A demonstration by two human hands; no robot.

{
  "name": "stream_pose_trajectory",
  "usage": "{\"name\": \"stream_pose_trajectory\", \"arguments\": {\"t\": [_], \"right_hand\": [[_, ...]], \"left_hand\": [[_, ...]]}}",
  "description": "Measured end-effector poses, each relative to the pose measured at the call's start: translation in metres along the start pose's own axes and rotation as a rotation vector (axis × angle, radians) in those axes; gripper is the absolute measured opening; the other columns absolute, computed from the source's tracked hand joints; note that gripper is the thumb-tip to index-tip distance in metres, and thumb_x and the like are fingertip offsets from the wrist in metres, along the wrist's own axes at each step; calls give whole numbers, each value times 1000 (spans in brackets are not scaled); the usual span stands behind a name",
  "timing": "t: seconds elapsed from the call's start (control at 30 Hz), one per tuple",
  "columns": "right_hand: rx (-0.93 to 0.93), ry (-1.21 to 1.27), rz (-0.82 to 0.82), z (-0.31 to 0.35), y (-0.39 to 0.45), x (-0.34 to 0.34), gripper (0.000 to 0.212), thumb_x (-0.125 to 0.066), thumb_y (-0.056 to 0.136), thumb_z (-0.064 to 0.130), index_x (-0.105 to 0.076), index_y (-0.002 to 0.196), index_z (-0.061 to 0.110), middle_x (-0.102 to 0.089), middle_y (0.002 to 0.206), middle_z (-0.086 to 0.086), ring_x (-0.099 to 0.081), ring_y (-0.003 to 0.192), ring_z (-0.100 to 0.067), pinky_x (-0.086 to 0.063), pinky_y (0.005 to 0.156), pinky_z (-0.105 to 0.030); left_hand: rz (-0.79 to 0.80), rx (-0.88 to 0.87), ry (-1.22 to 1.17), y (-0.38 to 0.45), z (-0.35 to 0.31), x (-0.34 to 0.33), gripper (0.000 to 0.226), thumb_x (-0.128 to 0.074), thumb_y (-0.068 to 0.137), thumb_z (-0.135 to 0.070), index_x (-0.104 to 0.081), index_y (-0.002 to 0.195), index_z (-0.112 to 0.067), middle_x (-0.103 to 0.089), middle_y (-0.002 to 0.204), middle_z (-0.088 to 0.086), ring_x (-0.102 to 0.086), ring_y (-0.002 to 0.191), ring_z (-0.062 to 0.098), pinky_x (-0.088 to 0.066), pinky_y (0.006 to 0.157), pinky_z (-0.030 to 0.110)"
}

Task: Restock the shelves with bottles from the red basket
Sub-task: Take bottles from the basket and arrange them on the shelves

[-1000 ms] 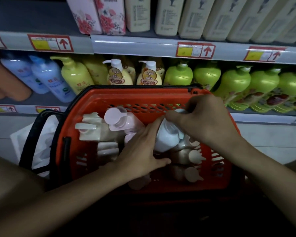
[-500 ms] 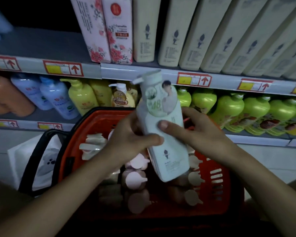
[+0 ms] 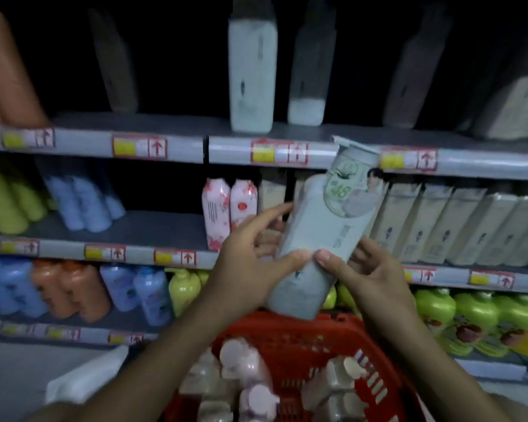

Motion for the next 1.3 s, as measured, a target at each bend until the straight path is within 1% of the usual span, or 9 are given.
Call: {"name": "stream_pose_trajectory", "arguments": {"t": [0.1, 0.2, 0.33, 0.43, 0.57, 0.67, 1.07, 1.2, 1.3], "right_hand": [[64, 4, -60, 29, 8, 12, 39, -81, 72, 9, -69, 108, 11, -79, 100, 9, -75, 89, -5, -58, 67, -15], [135, -29, -95, 54, 17, 18, 49, -83, 62, 24, -71, 109, 18, -78, 100, 14, -75, 90, -5, -58, 67, -16], [259, -70, -122, 89, 38, 22, 38, -82, 66, 23, -73, 102, 21, -78, 95, 18, -75, 87, -1, -55, 64, -10], [388, -110, -124, 121, 72, 22, 35, -80, 78, 10, -72, 111, 16, -78, 99, 16, -74, 89, 0, -55, 68, -10], [594, -199, -69, 160, 136, 12, 39, -76, 86, 13, -66, 123, 16, -75, 113, 5, -70, 108, -8, -57, 88, -25], [663, -262, 11, 171, 181, 0, 35, -75, 88, 15, -63, 121, 22, -74, 114, 5, -69, 111, -11, -56, 92, -33], [449, -376, 21, 129, 268, 5, 42, -76, 86, 31, -55, 122, 40, -68, 112, 20, -64, 100, 11, -55, 85, -14], [378, -493, 16, 122, 279, 2, 60, -76, 78, 46, -53, 132, 36, -65, 122, 6, -62, 111, -8, -55, 96, -35], [313, -459, -69, 114, 279, 9, 57, -83, 79, 33, -52, 125, 21, -64, 114, 5, -64, 101, -8, -57, 90, -32]], "left_hand": [[10, -22, 52, 7, -21, -6, 70, -85, 70, -37, -56, 134, -42, -67, 121, -14, -67, 101, 1, -61, 84, 32], [10, -73, 105, 22, -47, -13, 71, -85, 75, -32, -52, 137, -43, -65, 120, -25, -64, 104, -5, -60, 86, 28], [-23, -135, 40, 54, -70, -22, 67, -85, 76, -23, -55, 127, -54, -65, 110, -34, -64, 104, -7, -60, 86, 27], [-94, -210, 15, 94, -90, -21, 64, -85, 76, -21, -55, 120, -57, -67, 113, -28, -65, 106, -3, -60, 85, 29], [-237, -308, -57, 157, -107, -15, 60, -80, 81, -12, -54, 117, -51, -68, 118, -19, -64, 113, 1, -58, 93, 32], [-331, -292, -87, 194, -96, -13, 58, -79, 83, -12, -53, 130, -35, -69, 118, -15, -65, 111, 0, -58, 94, 33], [-345, -223, 250, 246, -67, -36, 51, -67, 92, -34, -46, 138, -40, -64, 126, -12, -62, 112, 6, -57, 92, 33], [-391, -153, 359, 246, -60, -34, 45, -68, 91, -37, -52, 132, -29, -65, 120, -8, -63, 109, 12, -56, 89, 31], [-296, -54, 447, 241, -52, -36, 43, -73, 87, -27, -53, 124, -30, -62, 117, -7, -61, 109, 15, -52, 88, 26]]}}
Point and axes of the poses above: each hand's wrist, its own y-axis towards the middle knuckle, its own x-axis out of the back of the hand, z = x × y, the point moved 6 cm from there along y, towards the middle knuckle
